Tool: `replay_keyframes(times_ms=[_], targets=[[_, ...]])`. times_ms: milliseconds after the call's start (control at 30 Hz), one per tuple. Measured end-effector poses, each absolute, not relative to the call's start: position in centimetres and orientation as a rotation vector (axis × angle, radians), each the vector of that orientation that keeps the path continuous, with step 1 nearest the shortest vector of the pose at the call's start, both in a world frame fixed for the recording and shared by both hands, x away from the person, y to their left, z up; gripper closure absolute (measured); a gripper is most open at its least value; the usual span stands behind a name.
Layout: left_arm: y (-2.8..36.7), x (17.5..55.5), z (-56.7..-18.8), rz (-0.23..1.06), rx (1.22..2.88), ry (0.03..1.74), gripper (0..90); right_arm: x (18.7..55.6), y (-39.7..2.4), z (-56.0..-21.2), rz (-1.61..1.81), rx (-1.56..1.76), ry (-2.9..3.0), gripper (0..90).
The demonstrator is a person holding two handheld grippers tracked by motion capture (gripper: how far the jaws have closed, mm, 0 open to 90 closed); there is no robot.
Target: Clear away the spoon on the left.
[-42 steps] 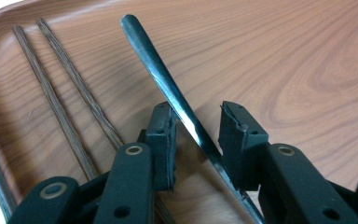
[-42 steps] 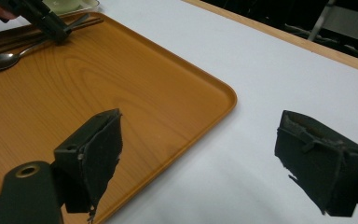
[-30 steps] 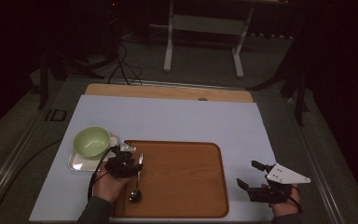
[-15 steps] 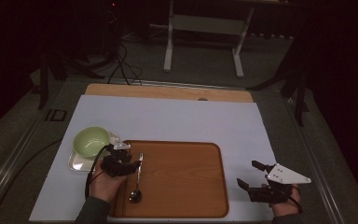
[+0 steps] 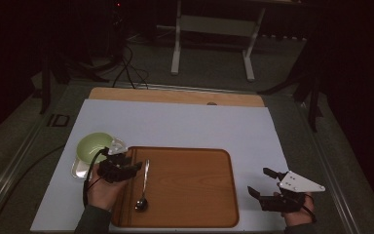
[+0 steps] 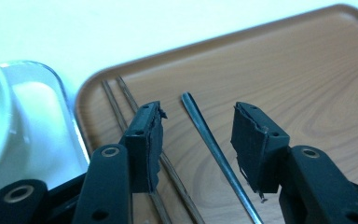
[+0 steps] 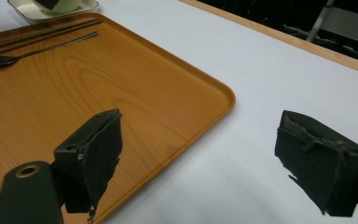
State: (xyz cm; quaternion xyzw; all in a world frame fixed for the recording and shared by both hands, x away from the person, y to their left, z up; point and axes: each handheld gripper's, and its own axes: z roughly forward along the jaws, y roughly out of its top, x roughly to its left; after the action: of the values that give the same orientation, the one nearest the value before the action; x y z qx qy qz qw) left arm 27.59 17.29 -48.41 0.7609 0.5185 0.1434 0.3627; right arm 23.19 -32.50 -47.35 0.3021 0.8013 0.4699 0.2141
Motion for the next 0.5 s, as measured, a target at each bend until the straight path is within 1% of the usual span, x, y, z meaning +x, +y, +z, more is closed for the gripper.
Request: replay_keyframes(times_ms=[100, 333, 500], targets=[[17.6, 27.3, -47.8, 0.384, 1.939, 1.327, 53.5, 23.2, -32.5, -47.4, 1.301, 0.838, 2.226, 14.7], [18.2, 26.5, -46.0, 0.478, 1.889, 1.308, 53.0, 23.2, -32.6, -47.3, 1.300, 0.841, 2.225, 14.8], [19.0, 26.2, -45.2, 0.512, 1.853, 1.308, 52.9, 23.2, -32.6, -47.3, 1.299, 0.840, 2.224, 14.8]])
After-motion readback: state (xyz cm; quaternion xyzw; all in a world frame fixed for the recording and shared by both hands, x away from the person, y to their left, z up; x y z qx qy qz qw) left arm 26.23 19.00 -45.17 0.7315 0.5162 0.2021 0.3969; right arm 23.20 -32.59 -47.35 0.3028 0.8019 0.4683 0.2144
